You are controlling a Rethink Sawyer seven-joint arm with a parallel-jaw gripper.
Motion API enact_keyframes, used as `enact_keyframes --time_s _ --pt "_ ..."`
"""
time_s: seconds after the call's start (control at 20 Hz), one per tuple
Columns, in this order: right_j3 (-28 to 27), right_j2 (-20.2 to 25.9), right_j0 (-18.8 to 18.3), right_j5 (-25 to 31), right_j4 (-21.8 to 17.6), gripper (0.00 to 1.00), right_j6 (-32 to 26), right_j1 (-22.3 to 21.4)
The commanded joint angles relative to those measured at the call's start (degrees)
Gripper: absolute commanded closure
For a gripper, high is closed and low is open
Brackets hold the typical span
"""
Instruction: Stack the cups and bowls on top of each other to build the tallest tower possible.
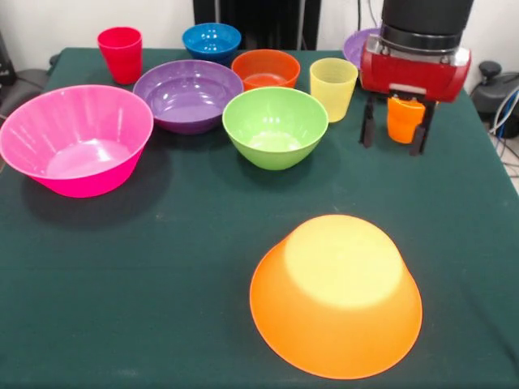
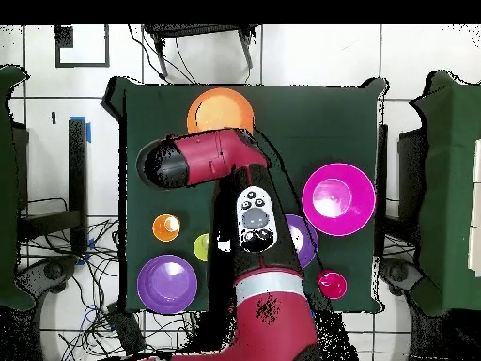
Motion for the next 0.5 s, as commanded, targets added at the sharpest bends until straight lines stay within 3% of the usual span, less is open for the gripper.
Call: enact_keyframes --time_s 0.05,0.5 --pt "-2.3 -1.6 -0.8 -2.9 0.6 0.00 6.6 7.0" --pt "-8.6 -3.1 1.6 -3.3 2.9 0.00 9.3 10.2"
